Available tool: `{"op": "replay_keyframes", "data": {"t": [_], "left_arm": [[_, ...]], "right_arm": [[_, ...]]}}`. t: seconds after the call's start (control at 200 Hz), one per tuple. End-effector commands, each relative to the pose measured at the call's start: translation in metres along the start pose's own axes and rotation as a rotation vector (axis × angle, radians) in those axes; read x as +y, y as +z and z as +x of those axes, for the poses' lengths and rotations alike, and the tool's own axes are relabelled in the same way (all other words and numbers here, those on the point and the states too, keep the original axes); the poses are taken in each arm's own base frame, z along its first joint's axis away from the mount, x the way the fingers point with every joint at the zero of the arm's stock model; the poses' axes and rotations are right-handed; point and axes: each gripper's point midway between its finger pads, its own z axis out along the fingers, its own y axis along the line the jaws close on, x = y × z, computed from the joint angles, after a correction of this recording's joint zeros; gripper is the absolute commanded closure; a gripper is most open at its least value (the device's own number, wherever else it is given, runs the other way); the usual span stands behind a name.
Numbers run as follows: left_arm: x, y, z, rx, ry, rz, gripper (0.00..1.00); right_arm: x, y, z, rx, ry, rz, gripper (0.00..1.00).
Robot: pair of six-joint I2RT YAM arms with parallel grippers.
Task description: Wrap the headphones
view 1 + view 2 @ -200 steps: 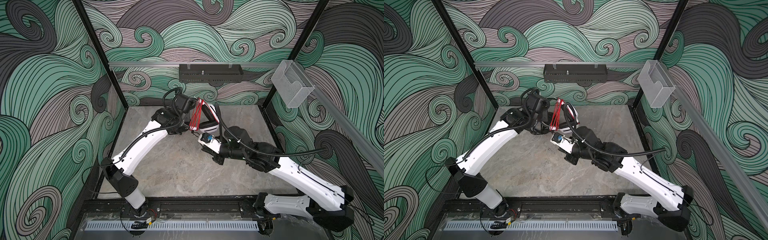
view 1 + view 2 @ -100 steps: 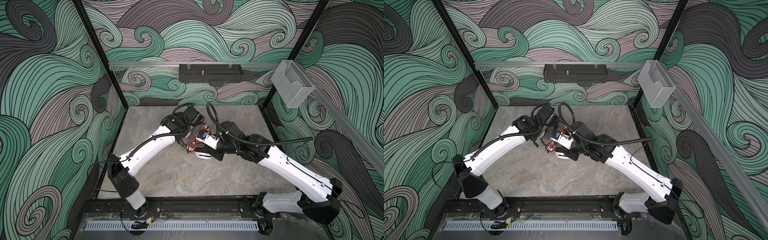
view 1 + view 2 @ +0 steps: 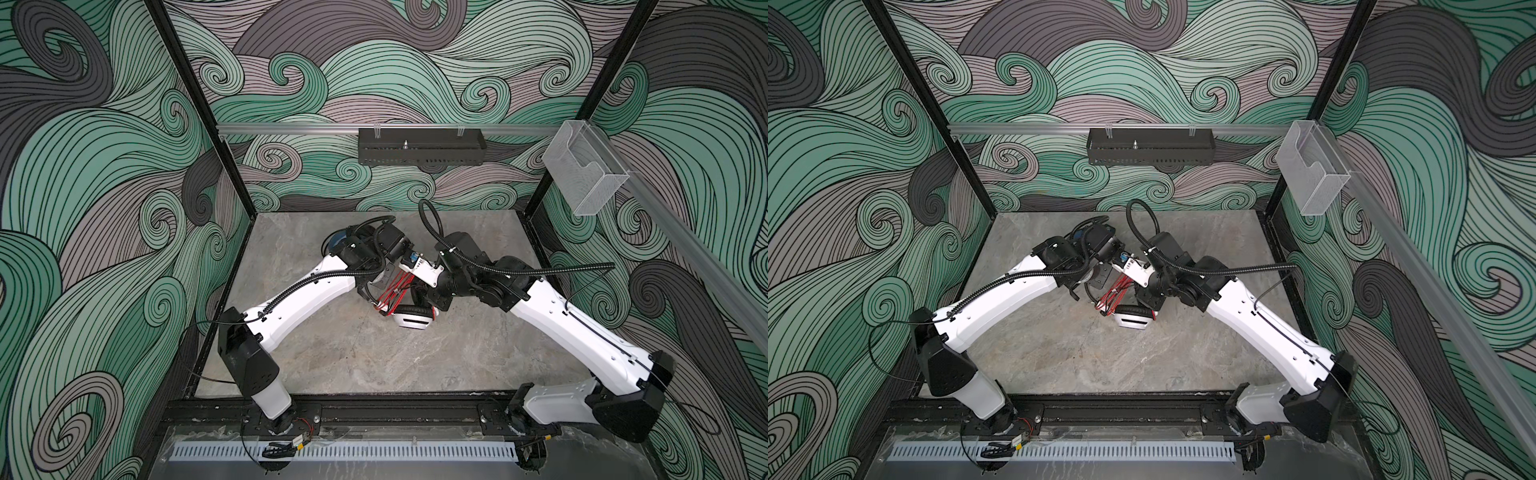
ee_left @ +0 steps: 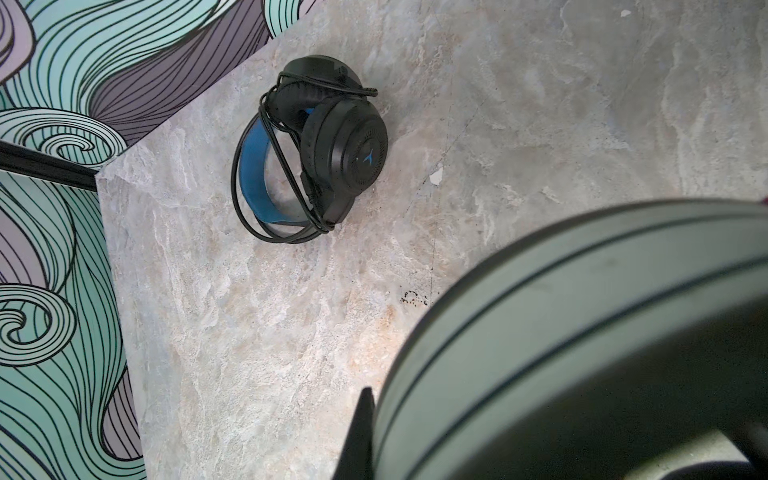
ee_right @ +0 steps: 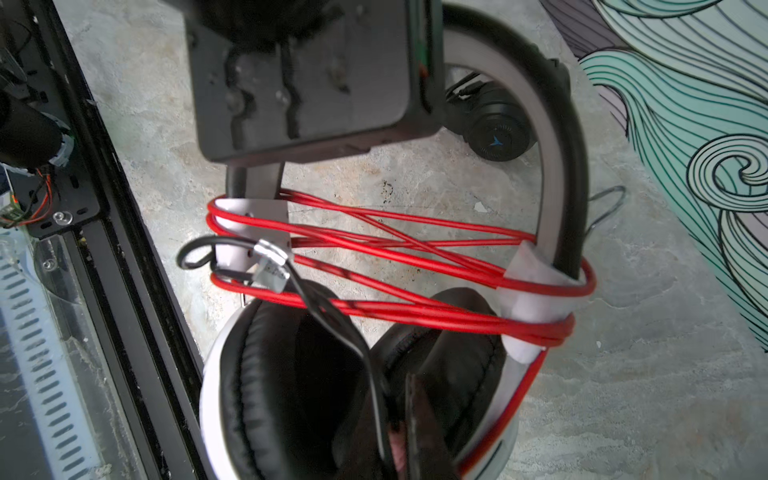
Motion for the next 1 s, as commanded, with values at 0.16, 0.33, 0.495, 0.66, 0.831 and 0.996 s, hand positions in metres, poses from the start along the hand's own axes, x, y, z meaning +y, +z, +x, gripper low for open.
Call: {"op": "replay_keyframes", "data": {"t": [0.16, 0.33, 0.495, 0.66, 0.831, 0.996], "left_arm": [[-0.008, -0.001, 0.023, 0.134, 0.039, 0.015, 1.00], [-0.014, -0.004, 0.022, 0.133, 0.041, 0.051, 1.00], [-0.023, -0.009, 0.021, 0.103, 0.050, 0.121, 1.00], [-0.033, -0.010, 0.022, 0.104, 0.070, 0.175, 1.00], [-0.029, 0.000, 0.032, 0.153, 0.058, 0.129, 1.00], [-0.032, 0.007, 0.041, 0.191, 0.068, 0.125, 1.00]], "right_arm": [[-0.024, -0.046, -0.016, -0.115, -0.019, 0.139, 1.00], [-0.034, -0.037, -0.003, -0.053, -0.031, 0.195, 1.00], [-0.039, -0.013, 0.008, 0.025, 0.002, 0.192, 1.00], [-0.043, -0.001, 0.011, 0.059, 0.027, 0.189, 1.00], [-0.042, -0.020, 0.000, -0.010, 0.028, 0.193, 1.00], [-0.045, -0.033, 0.002, -0.049, 0.037, 0.234, 1.00]]}}
